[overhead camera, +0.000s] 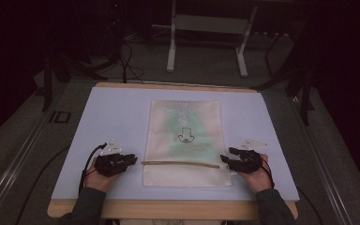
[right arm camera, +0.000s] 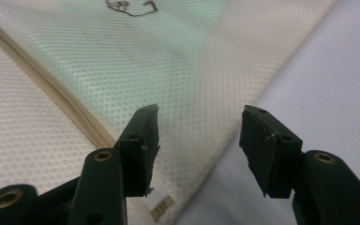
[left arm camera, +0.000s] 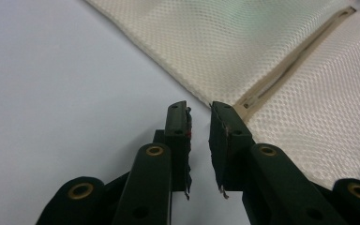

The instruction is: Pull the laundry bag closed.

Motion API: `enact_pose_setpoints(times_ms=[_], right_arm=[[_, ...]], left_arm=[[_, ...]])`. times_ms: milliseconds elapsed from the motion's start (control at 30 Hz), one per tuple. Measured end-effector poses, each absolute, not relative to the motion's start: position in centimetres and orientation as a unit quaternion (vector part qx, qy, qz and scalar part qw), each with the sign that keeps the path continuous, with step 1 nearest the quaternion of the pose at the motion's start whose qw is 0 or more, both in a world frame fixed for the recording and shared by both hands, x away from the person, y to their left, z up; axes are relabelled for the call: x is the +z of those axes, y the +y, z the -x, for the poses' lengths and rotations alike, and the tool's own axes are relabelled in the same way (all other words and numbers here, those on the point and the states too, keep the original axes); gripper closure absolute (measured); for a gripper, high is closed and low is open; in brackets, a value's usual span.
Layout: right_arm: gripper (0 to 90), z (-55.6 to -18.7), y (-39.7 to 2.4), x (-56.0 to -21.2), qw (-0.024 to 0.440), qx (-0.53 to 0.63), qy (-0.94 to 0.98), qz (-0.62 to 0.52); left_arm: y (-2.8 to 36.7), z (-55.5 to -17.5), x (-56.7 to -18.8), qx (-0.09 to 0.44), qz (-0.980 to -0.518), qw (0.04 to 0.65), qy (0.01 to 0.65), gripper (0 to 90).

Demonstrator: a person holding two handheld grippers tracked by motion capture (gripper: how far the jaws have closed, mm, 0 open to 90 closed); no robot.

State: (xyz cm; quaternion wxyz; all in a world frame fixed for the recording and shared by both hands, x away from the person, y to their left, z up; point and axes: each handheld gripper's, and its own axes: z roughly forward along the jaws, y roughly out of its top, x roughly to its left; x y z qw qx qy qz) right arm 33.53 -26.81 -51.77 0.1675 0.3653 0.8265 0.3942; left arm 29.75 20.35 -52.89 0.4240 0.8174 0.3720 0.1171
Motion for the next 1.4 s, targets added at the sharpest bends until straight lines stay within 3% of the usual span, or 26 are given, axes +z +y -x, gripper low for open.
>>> enact_pose_setpoints(times_ms=[267, 533, 933, 1400], right_arm=[[49.0, -33.5, -24.9, -50.9, 0.148, 0.403, 0.840, -0.331], [60.1, -34.0, -23.0, -50.4, 0.126, 0.414, 0.850, -0.301], [71.0, -34.6, -19.2, -49.4, 0.100, 0.419, 0.868, -0.245], [71.7, -34.8, -16.0, -48.2, 0.093, 0.419, 0.880, -0.204]], left_arm=[[20.2, -29.4, -52.8, 0.114, -0.817, 0.430, 0.367, 73.7], [20.1, -29.2, -52.7, 0.105, -0.820, 0.432, 0.361, 69.6], [21.2, -29.8, -52.9, 0.135, -0.808, 0.424, 0.386, 63.1], [21.6, -30.1, -53.0, 0.145, -0.800, 0.430, 0.393, 62.2]])
